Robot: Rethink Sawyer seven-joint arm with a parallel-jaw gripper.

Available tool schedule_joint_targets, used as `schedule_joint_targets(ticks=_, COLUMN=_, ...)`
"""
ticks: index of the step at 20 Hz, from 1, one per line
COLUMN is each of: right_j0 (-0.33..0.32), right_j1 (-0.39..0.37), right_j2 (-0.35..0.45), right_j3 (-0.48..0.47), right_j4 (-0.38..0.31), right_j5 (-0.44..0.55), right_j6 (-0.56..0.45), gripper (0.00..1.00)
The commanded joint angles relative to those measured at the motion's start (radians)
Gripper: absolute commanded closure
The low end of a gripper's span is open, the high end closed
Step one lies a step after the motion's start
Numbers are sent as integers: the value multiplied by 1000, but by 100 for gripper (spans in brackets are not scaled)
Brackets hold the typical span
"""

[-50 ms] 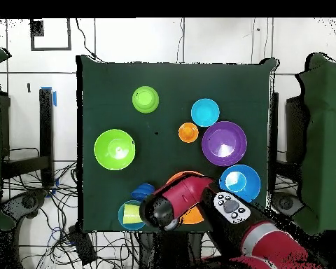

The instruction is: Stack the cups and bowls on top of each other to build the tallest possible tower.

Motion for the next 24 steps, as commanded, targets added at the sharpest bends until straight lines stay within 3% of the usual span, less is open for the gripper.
schedule_joint_targets(ticks=1, right_j0=8, right_j1=81, right_j2=-24, right_j3=-111, right_j4=-83, right_j5=-81, right_j6=5, gripper=0)
schedule_joint_targets(ticks=13, right_j0=18, right_j1=162, right_j2=-34, right_j3=-183, right_j4=-101, right_j5=-101, right_j6=-16, gripper=0)
schedule_joint_targets(ticks=23, right_j0=24, right_j1=154, right_j2=-26, right_j3=-187, right_j4=-104, right_j5=-92, right_j6=-35, gripper=0)
schedule_joint_targets(ticks=24, right_j0=23, right_j1=155, right_j2=-22, right_j3=-188, right_j4=-104, right_j5=-88, right_j6=-42, gripper=100)
